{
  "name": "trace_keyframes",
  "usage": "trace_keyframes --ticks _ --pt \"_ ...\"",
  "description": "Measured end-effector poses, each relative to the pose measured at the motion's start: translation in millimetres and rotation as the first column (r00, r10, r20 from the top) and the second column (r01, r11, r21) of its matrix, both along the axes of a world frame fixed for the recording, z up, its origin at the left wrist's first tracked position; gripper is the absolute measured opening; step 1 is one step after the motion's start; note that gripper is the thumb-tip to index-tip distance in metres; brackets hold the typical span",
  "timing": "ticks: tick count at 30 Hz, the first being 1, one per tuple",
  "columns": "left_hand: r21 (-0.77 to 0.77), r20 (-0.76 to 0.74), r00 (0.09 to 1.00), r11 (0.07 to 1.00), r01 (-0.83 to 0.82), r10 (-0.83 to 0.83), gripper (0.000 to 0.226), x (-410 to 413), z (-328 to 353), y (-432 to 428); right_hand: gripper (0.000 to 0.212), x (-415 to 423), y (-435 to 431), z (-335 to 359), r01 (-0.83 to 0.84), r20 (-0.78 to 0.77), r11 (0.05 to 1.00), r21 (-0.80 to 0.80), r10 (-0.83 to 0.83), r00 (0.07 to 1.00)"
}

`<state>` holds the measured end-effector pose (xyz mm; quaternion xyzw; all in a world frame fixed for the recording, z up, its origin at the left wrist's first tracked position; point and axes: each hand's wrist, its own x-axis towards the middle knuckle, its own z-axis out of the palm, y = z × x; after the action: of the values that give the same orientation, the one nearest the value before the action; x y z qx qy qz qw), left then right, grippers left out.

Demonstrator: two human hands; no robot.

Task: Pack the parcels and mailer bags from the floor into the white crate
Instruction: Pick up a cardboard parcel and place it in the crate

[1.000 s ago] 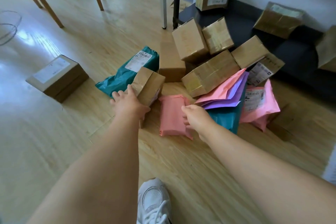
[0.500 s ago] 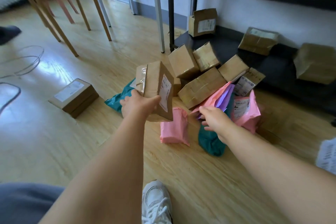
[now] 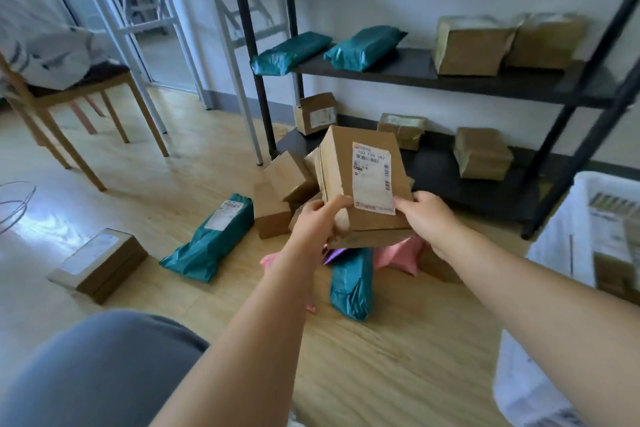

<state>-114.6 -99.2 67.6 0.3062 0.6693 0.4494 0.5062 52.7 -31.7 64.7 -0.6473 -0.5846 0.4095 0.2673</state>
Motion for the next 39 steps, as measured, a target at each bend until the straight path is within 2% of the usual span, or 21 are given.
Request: trace_keyframes --ticks 4,9,11,15,18,21,24,28,33,37,39 --pt "0.090 0.055 0.997 0.995 0.040 -0.045 0.079 42.2 6.5 12.2 0.028 49.4 1.7 18.9 0.079 -0.078 0.992 0.103 -0.071 0.994" --pt "0.207 0.178 0.979 0.976 0.063 -0.102 0.068 97.8 11.0 29.6 0.027 104.6 2.5 34.6 0.170 -0.094 0.968 0.185 -0.155 0.983" --pt "0.248 0.169 0.972 0.961 0.120 -0.165 0.076 131.9 13.8 43.1 0.022 136.5 5.0 37.7 0.250 -0.109 0.946 0.208 -0.232 0.967" --pt "0.312 0.160 0.951 0.927 0.207 -0.266 0.070 195.4 17.9 55.7 0.027 192.7 5.3 50.8 0.345 -0.088 0.907 0.239 -0.334 0.939" --pt "0.346 0.060 0.930 0.882 0.322 -0.363 0.074 250.5 19.2 57.9 0.028 247.0 2.5 61.6 0.400 -0.031 0.886 0.235 -0.404 0.914" --pt "0.379 0.025 0.886 0.825 0.420 -0.463 0.080 292.7 18.7 53.9 0.026 293.9 -5.6 72.0 0.422 0.058 0.881 0.214 -0.442 0.895" --pt "0.350 0.013 0.835 0.784 0.512 -0.551 0.077 336.1 12.8 50.9 0.024 345.8 -19.1 74.5 0.430 0.190 0.895 0.118 -0.445 0.875" --pt "0.259 -0.054 0.781 0.746 0.613 -0.623 0.081 390.2 -1.6 48.4 0.028 402.3 -33.6 64.6 0.476 0.109 0.878 -0.054 -0.469 0.877" --pt "0.167 -0.216 0.688 0.668 0.726 -0.693 0.079 446.2 -23.4 54.9 0.017 451.0 -47.3 37.7 0.583 0.070 0.802 -0.130 -0.579 0.812" --pt "0.100 -0.389 0.560 0.571 0.815 -0.731 0.059 495.3 -44.1 60.0 0.022 492.5 -46.9 1.2 0.687 0.200 0.719 -0.103 -0.662 0.722" --pt "0.065 -0.481 0.485 0.522 0.851 -0.731 0.061 513.9 -52.1 63.2 0.024 506.0 -45.4 -12.6 0.720 0.304 0.693 -0.022 -0.682 0.665"
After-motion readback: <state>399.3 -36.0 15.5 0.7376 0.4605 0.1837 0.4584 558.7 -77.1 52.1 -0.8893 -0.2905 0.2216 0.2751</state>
